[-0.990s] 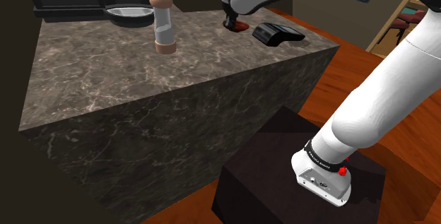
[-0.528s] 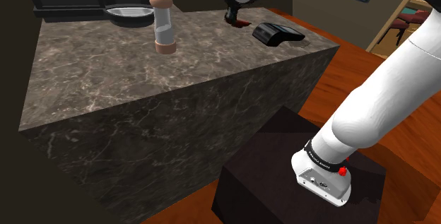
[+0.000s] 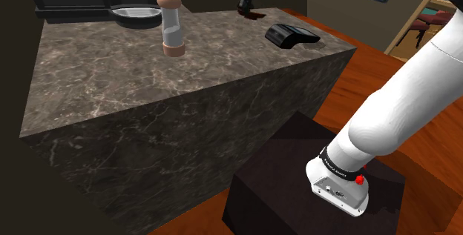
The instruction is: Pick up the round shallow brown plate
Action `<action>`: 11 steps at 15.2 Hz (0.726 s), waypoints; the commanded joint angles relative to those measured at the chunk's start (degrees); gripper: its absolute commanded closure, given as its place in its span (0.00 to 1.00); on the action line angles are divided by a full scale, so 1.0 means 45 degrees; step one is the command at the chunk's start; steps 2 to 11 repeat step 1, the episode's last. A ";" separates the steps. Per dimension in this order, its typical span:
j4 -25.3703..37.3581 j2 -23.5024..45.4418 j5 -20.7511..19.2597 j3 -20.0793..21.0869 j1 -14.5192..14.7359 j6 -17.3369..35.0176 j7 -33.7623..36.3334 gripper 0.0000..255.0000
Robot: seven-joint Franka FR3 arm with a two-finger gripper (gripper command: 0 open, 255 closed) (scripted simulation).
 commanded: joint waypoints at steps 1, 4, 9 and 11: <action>0.0055 -0.0014 0.0017 0.0006 0.0006 -0.0068 -0.0032 1.00; 0.0055 -0.0014 0.0017 0.0006 0.0006 -0.0068 -0.0032 1.00; 0.0055 -0.0014 0.0017 0.0006 0.0006 -0.0068 -0.0032 1.00; 0.0055 -0.0014 0.0017 0.0006 0.0006 -0.0068 -0.0032 1.00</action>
